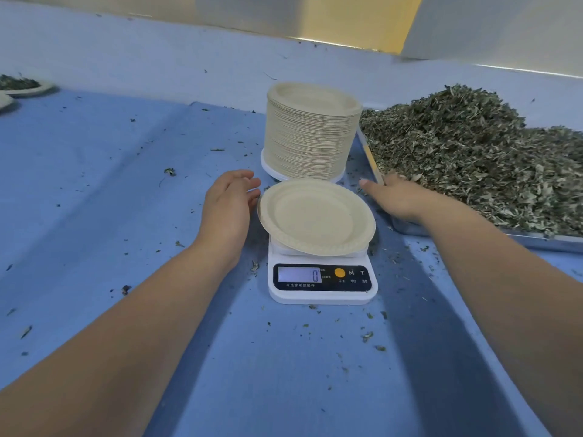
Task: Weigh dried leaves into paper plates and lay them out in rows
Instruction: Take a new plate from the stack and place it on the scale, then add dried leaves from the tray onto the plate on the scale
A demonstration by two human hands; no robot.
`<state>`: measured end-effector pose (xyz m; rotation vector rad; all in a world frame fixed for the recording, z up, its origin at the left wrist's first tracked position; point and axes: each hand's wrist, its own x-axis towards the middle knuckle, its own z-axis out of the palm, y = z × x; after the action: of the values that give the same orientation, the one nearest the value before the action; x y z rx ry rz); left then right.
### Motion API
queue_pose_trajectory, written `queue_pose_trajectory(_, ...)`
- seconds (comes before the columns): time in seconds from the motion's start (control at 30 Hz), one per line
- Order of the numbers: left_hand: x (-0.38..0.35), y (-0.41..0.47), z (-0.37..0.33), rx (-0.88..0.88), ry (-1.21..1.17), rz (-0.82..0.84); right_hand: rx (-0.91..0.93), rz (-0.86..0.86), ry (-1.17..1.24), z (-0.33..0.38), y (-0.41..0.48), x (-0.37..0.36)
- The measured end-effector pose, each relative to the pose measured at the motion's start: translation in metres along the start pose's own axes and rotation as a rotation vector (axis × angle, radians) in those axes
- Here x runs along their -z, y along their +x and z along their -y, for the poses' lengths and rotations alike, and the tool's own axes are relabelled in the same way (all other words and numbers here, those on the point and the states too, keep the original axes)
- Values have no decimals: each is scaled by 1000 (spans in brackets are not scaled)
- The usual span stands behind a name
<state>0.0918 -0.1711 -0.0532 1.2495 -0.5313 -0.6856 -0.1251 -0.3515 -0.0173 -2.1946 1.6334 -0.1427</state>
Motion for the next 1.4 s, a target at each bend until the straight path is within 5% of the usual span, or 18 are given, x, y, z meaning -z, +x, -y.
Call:
queue_pose_trajectory(0.2,-3,-2,0,-16,38,-1,36,-151,-228,-4,-4,-5)
queue_pose_trajectory(0.43,-2,1,2,-29,51,-1,49,-259,-102,-14,-2,12)
queue_pose_trajectory(0.57,-3,3,2,-15,39,-13,83,-508,44,-26,-3,26)
queue_pose_trajectory(0.7,-2,2,1,-14,38,-10,85,-444,-13,-32,-4,14)
queue_pose_trajectory(1.0,-5,-4,-1,-38,101,4,131,-615,48,-37,-5,17)
queue_pose_trajectory(1.13,-4,-4,0,-37,133,1,143,-481,-96,-38,-6,10)
queue_pose_trajectory(1.4,-5,-2,1,-34,174,4,148,-549,-16,-34,-14,15)
